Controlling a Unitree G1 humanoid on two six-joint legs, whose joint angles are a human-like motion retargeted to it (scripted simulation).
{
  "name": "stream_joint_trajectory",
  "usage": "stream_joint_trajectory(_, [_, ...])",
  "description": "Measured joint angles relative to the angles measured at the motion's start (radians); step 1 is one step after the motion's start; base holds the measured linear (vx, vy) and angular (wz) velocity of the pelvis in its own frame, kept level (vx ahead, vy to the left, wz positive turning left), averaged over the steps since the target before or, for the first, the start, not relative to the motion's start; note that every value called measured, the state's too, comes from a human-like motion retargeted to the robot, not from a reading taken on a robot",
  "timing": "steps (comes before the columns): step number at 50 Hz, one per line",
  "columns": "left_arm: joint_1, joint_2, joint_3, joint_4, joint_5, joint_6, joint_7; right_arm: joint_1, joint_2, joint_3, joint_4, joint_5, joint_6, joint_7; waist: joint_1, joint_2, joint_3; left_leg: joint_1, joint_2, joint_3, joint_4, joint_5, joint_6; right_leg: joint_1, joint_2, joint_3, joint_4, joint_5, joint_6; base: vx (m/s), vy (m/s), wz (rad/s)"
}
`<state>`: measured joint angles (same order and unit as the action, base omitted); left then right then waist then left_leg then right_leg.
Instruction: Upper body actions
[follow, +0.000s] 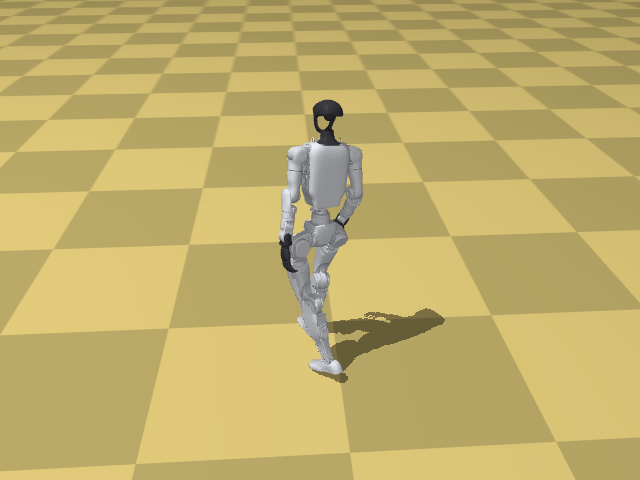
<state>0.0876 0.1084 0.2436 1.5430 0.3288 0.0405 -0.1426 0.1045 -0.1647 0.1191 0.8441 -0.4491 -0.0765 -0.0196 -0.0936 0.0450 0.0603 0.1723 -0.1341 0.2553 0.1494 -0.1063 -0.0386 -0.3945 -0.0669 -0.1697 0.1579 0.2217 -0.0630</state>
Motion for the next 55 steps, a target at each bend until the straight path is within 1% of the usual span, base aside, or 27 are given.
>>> stream_joint_trajectory(2, [0.014,-0.002,-0.002,-0.009,-0.016,0.001,0.005,-0.019,0.014,0.019,-0.001,0.008,-0.019,0.004,0.022,-0.012,-0.008,-0.026,0.015,0.001,0.083,0.115,-0.004,0.018,-0.012,0.012,0.018,-0.031,-0.002,-0.12,-0.66,0.28])
stream_joint_trajectory(3, [0.016,-0.001,-0.005,-0.014,-0.027,0.0,0.007,-0.031,0.021,0.029,0.0,0.017,-0.03,0.006,0.024,-0.024,-0.007,-0.042,0.02,-0.002,0.131,0.171,0.005,0.033,-0.03,0.011,0.02,-0.047,0.0,-0.15,-0.59,0.56])
stream_joint_trajectory(5, [0.012,0.002,-0.01,-0.03,-0.04,-0.001,0.006,-0.054,0.033,0.05,0.003,0.043,-0.054,0.01,0.008,-0.047,-0.001,-0.083,0.032,-0.008,0.245,0.261,0.039,0.072,-0.071,-0.013,0.011,-0.072,0.002,-0.16,-0.52,0.89])
stream_joint_trajectory(7, [0.005,0.002,-0.019,-0.059,-0.035,-0.006,0.002,-0.08,0.039,0.069,0.006,0.071,-0.074,0.009,0.016,-0.071,0.003,-0.125,0.047,0.029,0.351,0.281,0.096,0.103,-0.102,-0.023,0.01,-0.102,0.003,-0.15,-0.52,0.68])
stream_joint_trajectory(10, [-0.002,0.002,-0.04,-0.109,-0.026,-0.023,0.002,-0.123,0.042,0.09,0.017,0.098,-0.091,0.015,0.033,-0.087,0.009,-0.186,0.073,0.08,0.436,0.217,0.13,0.137,-0.125,-0.044,0.007,-0.133,0.006,-0.11,-0.41,0.46])
stream_joint_trajectory(12, [0.001,-0.004,-0.048,-0.139,-0.018,-0.034,0.006,-0.146,0.047,0.1,0.026,0.096,-0.09,0.031,0.047,-0.082,0.01,-0.219,0.064,0.097,0.405,0.191,0.125,0.16,-0.115,-0.055,-0.006,-0.144,0.005,-0.11,-0.37,0.22])
stream_joint_trajectory(15, [0.004,-0.008,-0.06,-0.172,-0.01,-0.047,0.004,-0.182,0.056,0.112,0.041,0.095,-0.084,0.06,0.057,-0.044,0.013,-0.258,0.048,0.102,0.277,0.164,0.085,0.184,-0.07,-0.085,-0.016,-0.161,-0.001,-0.1,-0.32,0.18])
stream_joint_trajectory(20, [0.011,-0.012,-0.086,-0.177,0.003,-0.048,0.002,-0.217,0.06,0.135,0.063,0.099,-0.094,0.054,0.086,0.042,0.029,-0.293,0.037,0.082,0.003,0.151,0.018,0.246,0.039,-0.121,-0.032,-0.198,-0.022,-0.03,-0.26,-0.01])
stream_joint_trajectory(22, [0.012,-0.016,-0.095,-0.165,0.005,-0.045,-0.001,-0.226,0.059,0.137,0.08,0.095,-0.091,0.049,0.089,0.058,0.038,-0.296,0.025,0.065,-0.063,0.192,0.044,0.279,0.055,-0.127,-0.039,-0.209,-0.022,0.09,-0.13,0.12])
stream_joint_trajectory(23, [0.012,-0.018,-0.098,-0.159,0.008,-0.044,-0.003,-0.231,0.06,0.134,0.09,0.094,-0.09,0.048,0.079,0.061,0.037,-0.285,0.019,0.076,-0.085,0.195,0.068,0.289,0.05,-0.139,-0.04,-0.214,-0.018,0.12,-0.07,0.44])
stream_joint_trajectory(24, [0.012,-0.02,-0.097,-0.151,0.011,-0.043,-0.007,-0.237,0.061,0.13,0.104,0.093,-0.089,0.048,0.071,0.068,0.032,-0.27,0.031,0.103,-0.089,0.178,0.062,0.296,0.052,-0.148,-0.04,-0.22,-0.016,0.14,-0.05,0.53])
stream_joint_trajectory(25, [0.013,-0.021,-0.096,-0.143,0.015,-0.042,-0.01,-0.244,0.063,0.126,0.119,0.091,-0.088,0.05,0.063,0.078,0.025,-0.253,0.053,0.139,-0.085,0.151,0.041,0.3,0.058,-0.158,-0.04,-0.226,-0.014,0.14,-0.03,0.43])
stream_joint_trajectory(26, [0.018,-0.023,-0.094,-0.137,0.02,-0.042,-0.011,-0.242,0.065,0.122,0.129,0.09,-0.087,0.05,0.056,0.082,0.021,-0.26,0.038,0.08,-0.088,0.158,0.048,0.313,0.061,-0.165,-0.049,-0.227,-0.014,0.13,-0.01,0.42])
stream_joint_trajectory(27, [0.022,-0.024,-0.092,-0.131,0.025,-0.042,-0.012,-0.24,0.067,0.118,0.138,0.088,-0.086,0.049,0.048,0.085,0.017,-0.263,0.027,0.037,-0.089,0.161,0.052,0.325,0.063,-0.174,-0.057,-0.229,-0.013,0.1,-0.02,0.51])
stream_joint_trajectory(30, [0.025,-0.019,-0.086,-0.119,0.041,-0.039,-0.012,-0.228,0.076,0.099,0.158,0.093,-0.083,0.031,0.031,0.079,0.013,-0.247,0.022,0.008,-0.086,0.153,0.051,0.354,0.057,-0.202,-0.073,-0.234,-0.01,0.08,-0.08,0.48])
stream_joint_trajectory(34, [0.036,-0.011,-0.077,-0.106,0.043,-0.036,-0.008,-0.208,0.087,0.07,0.183,0.14,-0.091,0.0,0.055,0.071,-0.009,-0.228,0.006,0.006,-0.098,0.142,0.059,0.375,0.058,-0.203,-0.089,-0.239,-0.012,0.09,-0.08,0.08])
stream_joint_trajectory(39, [0.039,-0.013,-0.059,-0.085,0.014,-0.028,-0.014,-0.221,0.087,0.048,0.215,0.165,-0.086,-0.011,0.064,0.079,-0.029,-0.223,-0.002,-0.003,-0.113,0.14,0.063,0.381,0.06,-0.206,-0.094,-0.248,-0.012,0.01,-0.03,0.09])
stream_joint_trajectory(47, [0.032,-0.01,-0.072,-0.081,0.023,-0.028,-0.015,-0.257,0.065,0.032,0.271,0.137,-0.059,-0.009,0.069,0.096,-0.055,-0.231,-0.015,-0.02,-0.121,0.141,0.066,0.383,0.056,-0.22,-0.099,-0.26,-0.011,0.0,-0.01,0.1])
stream_joint_trajectory(55, [0.028,-0.015,-0.08,-0.098,0.029,-0.035,-0.02,-0.257,0.05,0.029,0.285,0.096,-0.039,-0.033,0.076,0.103,-0.062,-0.232,-0.021,-0.028,-0.124,0.141,0.068,0.388,0.054,-0.223,-0.101,-0.267,-0.012,0.0,0.0,0.0])
